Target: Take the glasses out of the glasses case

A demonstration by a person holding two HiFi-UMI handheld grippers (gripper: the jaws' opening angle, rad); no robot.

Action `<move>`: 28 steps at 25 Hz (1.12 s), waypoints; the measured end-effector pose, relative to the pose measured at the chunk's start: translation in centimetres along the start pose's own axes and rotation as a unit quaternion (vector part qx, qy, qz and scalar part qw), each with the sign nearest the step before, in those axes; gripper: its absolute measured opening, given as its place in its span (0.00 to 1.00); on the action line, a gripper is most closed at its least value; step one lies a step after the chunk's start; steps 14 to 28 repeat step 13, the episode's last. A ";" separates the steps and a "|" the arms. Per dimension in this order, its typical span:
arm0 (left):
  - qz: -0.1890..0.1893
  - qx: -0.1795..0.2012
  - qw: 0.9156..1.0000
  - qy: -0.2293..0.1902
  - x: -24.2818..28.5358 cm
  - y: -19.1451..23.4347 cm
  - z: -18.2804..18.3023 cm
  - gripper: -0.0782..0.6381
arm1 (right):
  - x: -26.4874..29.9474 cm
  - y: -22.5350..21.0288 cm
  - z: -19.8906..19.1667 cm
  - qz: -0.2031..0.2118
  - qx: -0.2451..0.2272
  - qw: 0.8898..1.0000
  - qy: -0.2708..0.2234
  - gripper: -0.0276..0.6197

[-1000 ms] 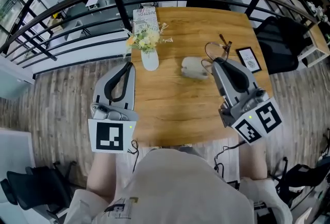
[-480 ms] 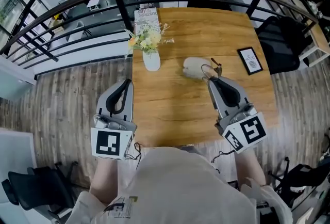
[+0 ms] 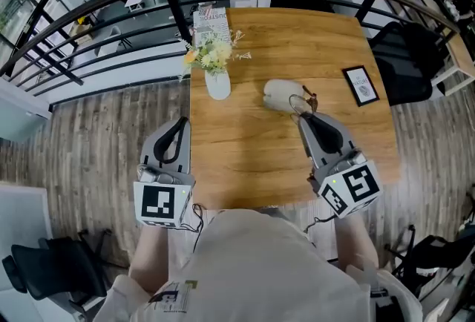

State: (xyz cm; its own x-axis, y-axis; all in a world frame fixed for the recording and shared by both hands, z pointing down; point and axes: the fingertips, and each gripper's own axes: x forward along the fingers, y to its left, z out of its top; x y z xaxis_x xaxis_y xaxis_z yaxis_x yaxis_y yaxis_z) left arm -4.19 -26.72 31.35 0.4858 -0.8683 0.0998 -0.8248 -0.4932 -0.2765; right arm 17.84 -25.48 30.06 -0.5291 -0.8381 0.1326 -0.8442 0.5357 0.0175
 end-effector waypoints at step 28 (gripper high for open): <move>0.012 -0.020 0.999 0.032 0.1 -0.4 0.4 0.13 | 0.4 -0.6 0.5 -0.001 -0.025 1.000 0.000 0.12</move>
